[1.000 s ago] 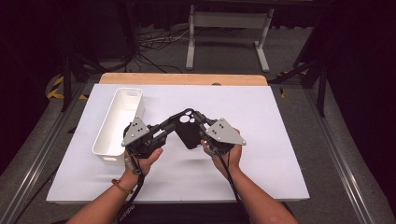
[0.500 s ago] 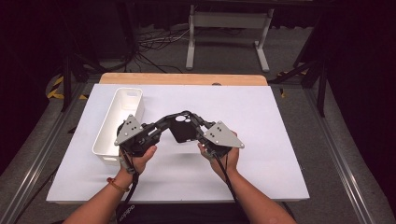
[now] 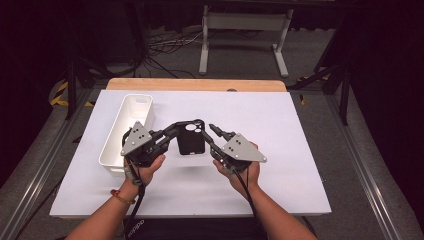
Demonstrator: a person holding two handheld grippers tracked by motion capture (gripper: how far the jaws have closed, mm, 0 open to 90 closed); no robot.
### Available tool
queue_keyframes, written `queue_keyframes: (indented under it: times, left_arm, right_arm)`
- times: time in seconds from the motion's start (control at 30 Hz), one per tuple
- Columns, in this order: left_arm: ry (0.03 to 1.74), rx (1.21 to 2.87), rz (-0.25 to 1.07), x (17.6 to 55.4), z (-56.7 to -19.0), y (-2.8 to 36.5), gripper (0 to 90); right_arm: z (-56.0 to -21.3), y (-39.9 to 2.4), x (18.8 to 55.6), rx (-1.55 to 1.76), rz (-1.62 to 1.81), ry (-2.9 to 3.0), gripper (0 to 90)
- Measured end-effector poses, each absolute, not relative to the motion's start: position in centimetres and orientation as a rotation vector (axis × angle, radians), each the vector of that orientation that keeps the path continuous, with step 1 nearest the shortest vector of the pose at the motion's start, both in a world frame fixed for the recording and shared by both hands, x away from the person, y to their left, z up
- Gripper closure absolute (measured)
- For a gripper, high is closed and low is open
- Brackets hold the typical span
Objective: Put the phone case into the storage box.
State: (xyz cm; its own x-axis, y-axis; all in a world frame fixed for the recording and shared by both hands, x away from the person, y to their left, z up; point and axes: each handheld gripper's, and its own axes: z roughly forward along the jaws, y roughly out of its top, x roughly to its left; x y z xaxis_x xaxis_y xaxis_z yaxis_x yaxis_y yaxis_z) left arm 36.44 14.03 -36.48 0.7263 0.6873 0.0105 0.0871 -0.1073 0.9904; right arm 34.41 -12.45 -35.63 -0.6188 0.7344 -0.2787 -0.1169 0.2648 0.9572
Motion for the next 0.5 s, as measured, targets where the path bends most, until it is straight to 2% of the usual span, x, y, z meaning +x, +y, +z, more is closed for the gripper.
queue_keyframes:
  times: [0.23, 0.37, 0.5]
  left_arm:
    - [0.639, 1.620, 0.574, 36.7, -36.3, 14.3, 83.9]
    - [0.642, 1.618, 0.566, 36.8, -36.4, 14.4, 83.9]
    - [0.641, 1.613, 0.549, 36.7, -36.4, 14.3, 83.9]
  right_arm:
    - [-35.7, -14.0, 33.9, 0.567, 1.434, 1.823, 60.5]
    - [-36.5, -15.6, 33.2, 0.579, 1.402, 1.843, 52.3]
    - [-37.4, -17.1, 32.5, 0.581, 1.391, 1.842, 48.4]
